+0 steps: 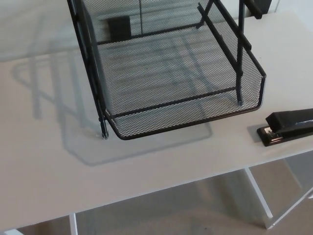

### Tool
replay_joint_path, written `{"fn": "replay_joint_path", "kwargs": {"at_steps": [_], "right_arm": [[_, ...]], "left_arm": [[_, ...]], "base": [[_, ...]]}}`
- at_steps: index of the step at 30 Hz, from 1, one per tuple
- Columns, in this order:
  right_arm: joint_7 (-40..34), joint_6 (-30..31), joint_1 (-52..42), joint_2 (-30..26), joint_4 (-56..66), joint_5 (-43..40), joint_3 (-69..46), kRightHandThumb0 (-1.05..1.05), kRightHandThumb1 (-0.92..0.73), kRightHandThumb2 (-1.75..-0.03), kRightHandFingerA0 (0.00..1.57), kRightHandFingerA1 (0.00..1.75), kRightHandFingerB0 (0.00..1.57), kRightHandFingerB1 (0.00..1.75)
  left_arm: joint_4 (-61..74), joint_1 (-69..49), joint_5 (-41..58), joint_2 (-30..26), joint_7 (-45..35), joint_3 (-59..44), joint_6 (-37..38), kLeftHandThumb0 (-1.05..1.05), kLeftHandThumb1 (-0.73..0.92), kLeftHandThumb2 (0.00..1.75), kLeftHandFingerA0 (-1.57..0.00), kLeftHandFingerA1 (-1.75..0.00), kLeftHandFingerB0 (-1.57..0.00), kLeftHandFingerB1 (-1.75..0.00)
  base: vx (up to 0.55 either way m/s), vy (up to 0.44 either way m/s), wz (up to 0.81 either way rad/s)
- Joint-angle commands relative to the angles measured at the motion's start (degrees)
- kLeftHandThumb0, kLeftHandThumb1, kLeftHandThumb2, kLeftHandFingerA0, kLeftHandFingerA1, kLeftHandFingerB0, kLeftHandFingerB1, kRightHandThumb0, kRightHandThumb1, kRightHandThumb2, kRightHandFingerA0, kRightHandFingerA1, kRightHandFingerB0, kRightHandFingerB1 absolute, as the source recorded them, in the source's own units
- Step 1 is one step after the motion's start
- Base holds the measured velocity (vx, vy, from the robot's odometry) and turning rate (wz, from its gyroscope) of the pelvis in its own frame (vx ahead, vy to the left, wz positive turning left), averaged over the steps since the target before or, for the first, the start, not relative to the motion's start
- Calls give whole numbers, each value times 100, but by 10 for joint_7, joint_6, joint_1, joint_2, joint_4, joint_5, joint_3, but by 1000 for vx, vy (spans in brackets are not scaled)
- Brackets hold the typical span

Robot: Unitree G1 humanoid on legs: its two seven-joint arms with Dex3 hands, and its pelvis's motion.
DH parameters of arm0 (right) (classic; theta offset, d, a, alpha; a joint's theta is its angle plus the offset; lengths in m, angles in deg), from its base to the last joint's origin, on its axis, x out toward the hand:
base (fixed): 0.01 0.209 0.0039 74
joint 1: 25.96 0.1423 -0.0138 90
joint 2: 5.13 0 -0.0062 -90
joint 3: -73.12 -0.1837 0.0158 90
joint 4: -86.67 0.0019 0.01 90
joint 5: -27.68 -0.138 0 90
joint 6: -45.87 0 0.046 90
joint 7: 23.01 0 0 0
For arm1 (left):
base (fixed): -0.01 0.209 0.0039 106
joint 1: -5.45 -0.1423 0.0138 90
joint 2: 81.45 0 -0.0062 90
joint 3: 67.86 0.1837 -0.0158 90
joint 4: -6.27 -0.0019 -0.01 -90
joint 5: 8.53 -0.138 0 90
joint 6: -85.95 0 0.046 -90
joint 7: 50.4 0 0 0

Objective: The robot walks towards a desk on which a file tray is kept in the middle and a stapler is kept to its right. The robot lifts the stapler using its right hand and places it on the file tray.

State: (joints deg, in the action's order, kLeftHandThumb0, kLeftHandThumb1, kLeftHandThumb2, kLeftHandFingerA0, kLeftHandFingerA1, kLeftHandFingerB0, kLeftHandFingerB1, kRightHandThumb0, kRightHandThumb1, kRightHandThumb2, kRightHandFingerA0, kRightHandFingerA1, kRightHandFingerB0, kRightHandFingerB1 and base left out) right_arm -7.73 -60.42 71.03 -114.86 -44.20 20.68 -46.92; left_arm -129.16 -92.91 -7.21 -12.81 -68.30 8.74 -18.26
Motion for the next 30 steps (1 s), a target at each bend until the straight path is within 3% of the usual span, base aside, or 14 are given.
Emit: {"fn": "replay_joint_path", "kwargs": {"at_steps": [1,10,11,13,18,19,20,21,22,24,26,28,29,30], "right_arm": [[43,114,75,-74,214,-5,49,-49,-41,-87,0,49,0,33],[121,219,152,-104,294,39,174,-59,-37,-81,1,37,1,24],[140,230,165,-109,300,59,207,-55,-51,-58,5,31,6,22],[171,260,195,-129,296,105,265,-63,-36,-77,5,25,5,22],[189,228,265,-125,219,186,361,-65,-38,-80,4,27,4,27],[189,218,283,-120,193,205,386,-62,-48,-56,4,31,9,25],[186,218,290,-117,184,210,397,-62,-48,-56,4,31,9,25],[191,213,299,-120,177,223,413,-63,-48,-55,3,33,8,27],[196,217,309,-122,172,238,431,-61,-36,-80,2,29,3,31],[193,207,320,-120,162,254,452,-59,-48,-57,8,28,12,25],[200,212,336,-111,152,260,474,-63,-37,-75,6,32,9,32],[207,219,348,-108,145,266,493,-58,-47,-58,7,28,11,25],[209,219,352,-107,141,271,503,-58,-35,-78,2,31,4,32],[214,218,356,-104,137,281,518,-58,-49,-55,5,32,9,27]], "left_arm": [[2,-9,9,3,2,-11,11,-51,87,66,-24,-41,-19,-32],[5,-9,7,2,3,-10,4,-52,86,65,-26,-40,-17,-31],[13,-12,22,7,7,-26,-12,-50,83,65,-24,-40,-16,-31],[29,-21,8,1,-2,-10,-5,-51,87,66,-24,-40,-19,-32],[2,-8,-4,1,8,-2,10,-51,86,65,-28,-41,-19,-32],[1,-11,-6,-1,7,0,16,-58,72,87,-25,-48,-18,-42],[-4,-9,-9,-1,12,2,20,-58,72,87,-25,-48,-18,-42],[6,-11,5,5,10,-10,5,-51,85,65,-28,-41,-20,-32],[10,-13,14,9,12,-20,0,-50,84,65,-29,-42,-20,-32],[6,-10,14,9,7,-18,5,-50,86,65,-27,-42,-19,-32],[9,-8,3,6,8,-9,2,-51,86,65,-27,-42,-19,-32],[16,-9,7,7,9,-12,-5,-51,85,65,-27,-41,-18,-32],[17,-8,8,7,9,-14,-7,-51,85,65,-27,-41,-18,-32],[15,-6,7,7,9,-13,-6,-51,85,65,-28,-41,-18,-32]], "base": [[0,0,0],[0,0,0],[0,0,0],[0,0,0],[0,0,0],[0,0,0],[0,0,0],[0,0,0],[0,0,0],[0,0,0],[0,0,0],[0,0,0],[0,0,0],[0,0,0]]}}
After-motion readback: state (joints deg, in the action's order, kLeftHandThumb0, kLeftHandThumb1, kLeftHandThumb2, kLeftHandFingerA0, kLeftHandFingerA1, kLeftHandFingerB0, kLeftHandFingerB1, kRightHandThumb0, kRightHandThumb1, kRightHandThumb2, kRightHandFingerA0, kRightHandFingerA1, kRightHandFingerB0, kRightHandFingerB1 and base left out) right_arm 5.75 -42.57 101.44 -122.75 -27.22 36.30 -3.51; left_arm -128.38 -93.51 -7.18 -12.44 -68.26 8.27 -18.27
